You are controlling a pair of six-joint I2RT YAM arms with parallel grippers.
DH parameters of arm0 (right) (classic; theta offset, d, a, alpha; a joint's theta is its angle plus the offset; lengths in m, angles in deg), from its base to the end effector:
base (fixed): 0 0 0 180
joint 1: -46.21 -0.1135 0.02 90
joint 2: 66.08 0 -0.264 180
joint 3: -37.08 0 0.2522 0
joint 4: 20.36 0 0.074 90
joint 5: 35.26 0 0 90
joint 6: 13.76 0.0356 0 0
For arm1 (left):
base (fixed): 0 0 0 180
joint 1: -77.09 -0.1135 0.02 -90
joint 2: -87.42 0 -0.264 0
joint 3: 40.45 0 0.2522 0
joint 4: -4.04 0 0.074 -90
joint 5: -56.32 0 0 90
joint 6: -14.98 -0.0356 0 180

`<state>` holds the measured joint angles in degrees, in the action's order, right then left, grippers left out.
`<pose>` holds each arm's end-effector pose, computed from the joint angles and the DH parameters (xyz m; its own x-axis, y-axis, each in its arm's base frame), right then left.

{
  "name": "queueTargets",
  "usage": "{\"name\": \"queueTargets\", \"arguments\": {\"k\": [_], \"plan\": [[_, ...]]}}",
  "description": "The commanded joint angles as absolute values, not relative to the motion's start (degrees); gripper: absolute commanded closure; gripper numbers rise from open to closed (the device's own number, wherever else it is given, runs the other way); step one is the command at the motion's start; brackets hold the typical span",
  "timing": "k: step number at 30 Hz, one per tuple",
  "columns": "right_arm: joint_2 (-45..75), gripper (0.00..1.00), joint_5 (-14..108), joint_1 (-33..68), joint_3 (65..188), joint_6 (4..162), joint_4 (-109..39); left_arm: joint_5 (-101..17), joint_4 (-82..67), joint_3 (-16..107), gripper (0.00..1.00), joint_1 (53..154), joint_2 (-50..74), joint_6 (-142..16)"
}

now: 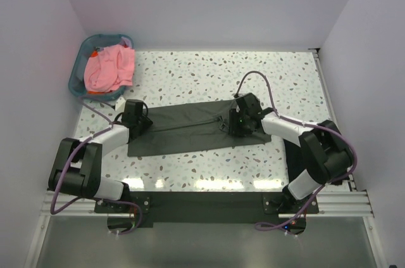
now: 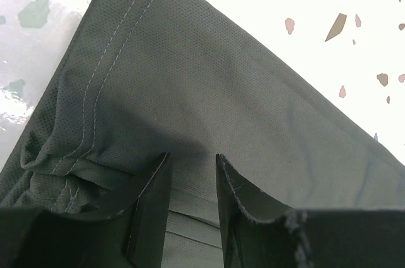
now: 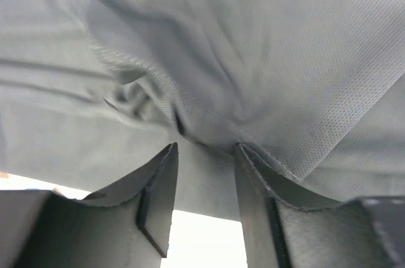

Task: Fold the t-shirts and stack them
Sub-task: Fold the tshirt

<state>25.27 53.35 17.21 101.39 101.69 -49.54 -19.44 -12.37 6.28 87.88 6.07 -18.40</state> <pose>0.2723 0.1519 0.1717 -0.8698 0.0091 -0.4934 -0.1359 0.9568 0.2571 0.2532 -0.0393 0.1469 -0.4448 -0.7392 -0.5057 -0.6215 0.6613 -0.4199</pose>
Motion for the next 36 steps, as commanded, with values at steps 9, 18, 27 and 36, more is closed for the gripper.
{"name": "queueTargets", "arguments": {"k": [9,18,27,36], "plan": [[16.99,0.63,54.30,16.32,99.01,101.55,-50.38,-23.39,-14.64,7.32,0.59,84.65,6.11,-24.21],[18.46,0.60,54.56,15.54,107.52,102.79,-50.81,-24.71,-14.99,9.61,0.58,84.65,7.87,-26.24],[23.83,0.52,59.74,12.19,112.28,102.08,-52.84,-26.12,-15.16,11.02,0.58,84.65,7.96,-27.46],[12.51,0.49,61.59,12.28,100.88,104.63,-55.91,-25.94,-15.78,11.63,0.58,84.65,7.96,-28.26]]}}
